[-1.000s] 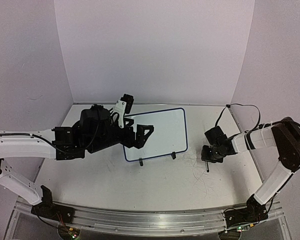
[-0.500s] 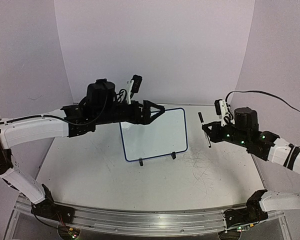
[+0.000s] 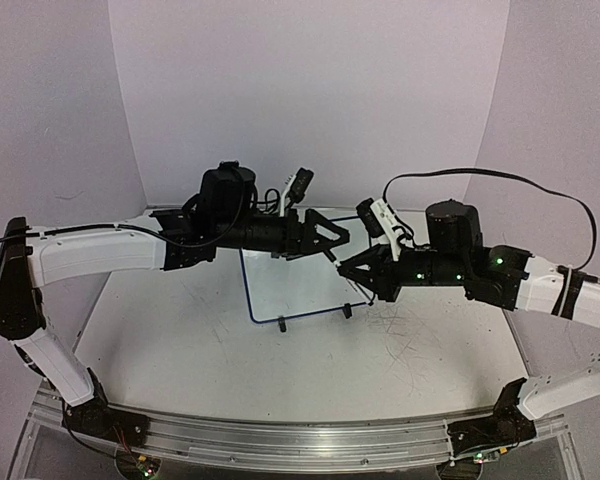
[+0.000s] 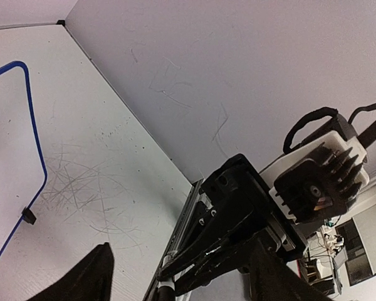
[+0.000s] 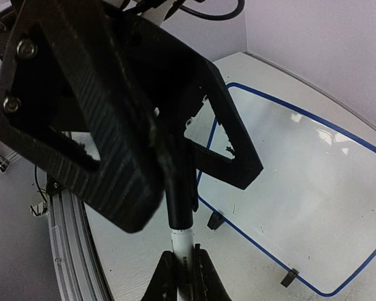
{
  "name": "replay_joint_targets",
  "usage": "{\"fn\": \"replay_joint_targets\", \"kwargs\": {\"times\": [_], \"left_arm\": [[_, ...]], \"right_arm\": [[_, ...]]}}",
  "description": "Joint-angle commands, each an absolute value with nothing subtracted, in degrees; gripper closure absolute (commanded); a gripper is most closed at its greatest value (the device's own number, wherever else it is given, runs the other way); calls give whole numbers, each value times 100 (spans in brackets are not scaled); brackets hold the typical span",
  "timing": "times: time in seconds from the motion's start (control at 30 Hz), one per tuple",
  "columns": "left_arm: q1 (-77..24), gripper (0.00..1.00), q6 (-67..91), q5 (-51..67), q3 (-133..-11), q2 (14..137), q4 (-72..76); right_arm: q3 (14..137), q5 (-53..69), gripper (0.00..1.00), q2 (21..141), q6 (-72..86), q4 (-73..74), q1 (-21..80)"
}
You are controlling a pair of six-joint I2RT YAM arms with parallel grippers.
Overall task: Write a sentence on the whiteboard
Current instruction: Pass from the right arm to the left
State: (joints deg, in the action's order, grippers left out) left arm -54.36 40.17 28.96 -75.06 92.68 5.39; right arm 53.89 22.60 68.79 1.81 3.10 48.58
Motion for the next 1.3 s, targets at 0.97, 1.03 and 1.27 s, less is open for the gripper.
{"fn": "replay_joint_targets", "kwargs": {"times": [0.97,1.03,1.27], "left_arm": [[-4772,100,4909,3180,-7430,9081,862],[-4642,100,5012,3163,-7416,9026,874],[-4216,100,5584,3324,-7385,8841,1182]], "right_arm": [[5269,518,2,6562,1327,-511,4916],[5151,612,2,6450,1651,-719,4861],[4563,2597,2,6487,3183,-2369,3994]]}}
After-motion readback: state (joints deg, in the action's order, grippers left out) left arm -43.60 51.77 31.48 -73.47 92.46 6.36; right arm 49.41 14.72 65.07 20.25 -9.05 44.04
